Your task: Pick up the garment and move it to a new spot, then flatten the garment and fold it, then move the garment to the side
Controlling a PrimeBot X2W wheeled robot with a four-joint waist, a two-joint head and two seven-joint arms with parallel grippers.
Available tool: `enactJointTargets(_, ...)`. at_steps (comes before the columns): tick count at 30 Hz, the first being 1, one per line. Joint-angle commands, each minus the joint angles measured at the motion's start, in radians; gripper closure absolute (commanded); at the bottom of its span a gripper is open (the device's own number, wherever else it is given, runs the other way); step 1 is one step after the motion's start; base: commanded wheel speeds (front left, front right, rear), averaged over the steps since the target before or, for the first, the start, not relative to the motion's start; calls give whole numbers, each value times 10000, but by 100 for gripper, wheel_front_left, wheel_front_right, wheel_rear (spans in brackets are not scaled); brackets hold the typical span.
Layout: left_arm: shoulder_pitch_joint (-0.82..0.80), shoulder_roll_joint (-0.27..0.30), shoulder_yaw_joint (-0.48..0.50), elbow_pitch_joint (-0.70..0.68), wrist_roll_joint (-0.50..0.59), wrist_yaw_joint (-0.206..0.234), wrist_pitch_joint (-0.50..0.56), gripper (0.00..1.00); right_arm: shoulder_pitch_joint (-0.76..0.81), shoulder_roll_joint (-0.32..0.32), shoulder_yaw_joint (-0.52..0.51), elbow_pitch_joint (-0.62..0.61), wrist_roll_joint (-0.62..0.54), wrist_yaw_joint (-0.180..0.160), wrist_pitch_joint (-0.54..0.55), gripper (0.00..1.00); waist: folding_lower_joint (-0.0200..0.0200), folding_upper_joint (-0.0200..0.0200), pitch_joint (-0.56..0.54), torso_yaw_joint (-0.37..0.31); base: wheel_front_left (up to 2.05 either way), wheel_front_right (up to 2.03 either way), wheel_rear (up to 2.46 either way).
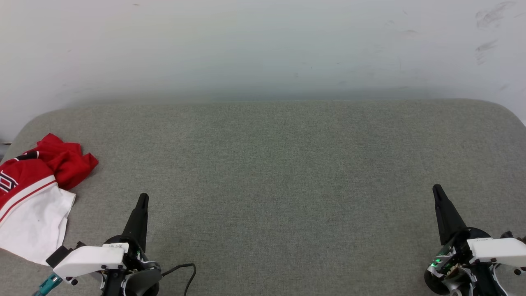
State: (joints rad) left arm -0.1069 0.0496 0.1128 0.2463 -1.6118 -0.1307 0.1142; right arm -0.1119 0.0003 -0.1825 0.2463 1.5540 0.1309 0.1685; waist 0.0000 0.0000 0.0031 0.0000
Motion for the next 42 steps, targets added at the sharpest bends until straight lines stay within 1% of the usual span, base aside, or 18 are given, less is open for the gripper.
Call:
enactJointTargets(1,-80,32,27,-31,26,-24,-6,100,-141,-11,0,-16,-51,-6,6,100,0,0,0,0,0,0,0)
enactJointTargets(25,-80,32,27,-31,26,-24,-6,100,-141,-11,3,-16,-52,-6,6,100,0,0,0,0,0,0,0)
enactJointTargets(26,0,0,0,0,0,0,-1,0,0,0,2,0,0,0,0,0,0,0,0,0,0,0,0)
enactJointTargets(30,239,-52,-48,305,0,2,-8,0,283,8,7,306,-1,-2,-13,0,0,0,2,-1,0,0,0)
enactJointTargets(36,265,-46,-15,122,188,2,-324,0,314,7,123,229,-257,-2,-374,0,0,0,11,0,0,0,0)
enactJointTargets(42,235,-40,249,-6,910,2,-617,0,335,6,120,8,-1146,-2,-709,0,0,0,18,-3,0,0,0)
